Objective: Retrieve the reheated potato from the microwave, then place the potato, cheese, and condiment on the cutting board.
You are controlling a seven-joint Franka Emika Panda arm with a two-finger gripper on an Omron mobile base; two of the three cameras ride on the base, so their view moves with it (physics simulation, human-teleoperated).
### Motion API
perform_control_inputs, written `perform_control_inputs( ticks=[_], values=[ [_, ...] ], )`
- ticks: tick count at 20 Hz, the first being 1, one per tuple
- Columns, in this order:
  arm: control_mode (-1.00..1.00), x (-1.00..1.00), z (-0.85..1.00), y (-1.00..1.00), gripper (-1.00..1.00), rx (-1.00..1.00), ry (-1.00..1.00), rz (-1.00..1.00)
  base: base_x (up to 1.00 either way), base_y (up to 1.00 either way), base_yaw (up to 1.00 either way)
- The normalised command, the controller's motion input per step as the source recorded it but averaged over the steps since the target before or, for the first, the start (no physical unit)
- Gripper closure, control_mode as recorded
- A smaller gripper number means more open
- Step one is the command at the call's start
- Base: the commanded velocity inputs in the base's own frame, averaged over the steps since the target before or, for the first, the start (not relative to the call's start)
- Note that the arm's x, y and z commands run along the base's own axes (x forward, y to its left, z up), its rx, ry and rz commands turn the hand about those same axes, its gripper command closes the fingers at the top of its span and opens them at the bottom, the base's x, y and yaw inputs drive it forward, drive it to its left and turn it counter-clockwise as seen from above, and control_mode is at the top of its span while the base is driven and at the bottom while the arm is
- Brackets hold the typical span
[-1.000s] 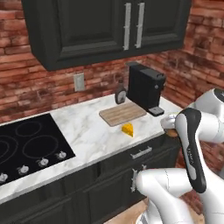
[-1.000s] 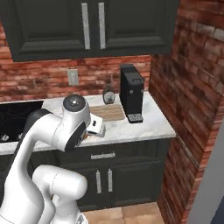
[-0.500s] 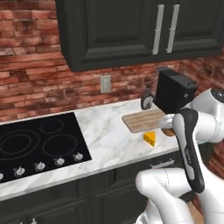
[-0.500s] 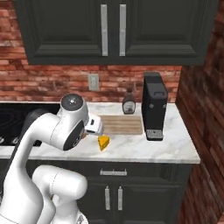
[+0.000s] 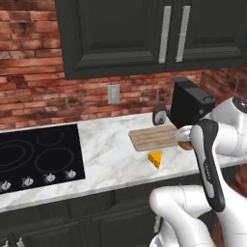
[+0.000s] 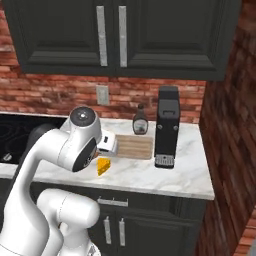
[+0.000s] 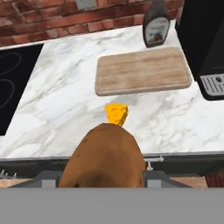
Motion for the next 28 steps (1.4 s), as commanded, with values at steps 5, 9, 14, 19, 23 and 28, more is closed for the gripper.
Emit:
perform_control_inputs(
  ticks=[5, 9, 14, 19, 23, 28],
  values=[
    [1.0, 0.0, 0.0, 0.0, 1.0, 0.0, 0.0, 0.0, 0.26, -0.41, 0.32],
    [1.0, 0.0, 0.0, 0.0, 1.0, 0.0, 0.0, 0.0, 0.36, -0.4, 0.24],
    [1.0, 0.0, 0.0, 0.0, 1.0, 0.0, 0.0, 0.0, 0.52, -0.31, 0.21],
    [1.0, 0.0, 0.0, 0.0, 1.0, 0.0, 0.0, 0.0, 0.38, -0.17, 0.08],
    [1.0, 0.0, 0.0, 0.0, 1.0, 0.0, 0.0, 0.0, 0.5, -0.08, 0.02],
    [1.0, 0.0, 0.0, 0.0, 1.0, 0.0, 0.0, 0.0, 0.08, -0.01, 0.0]
  ],
)
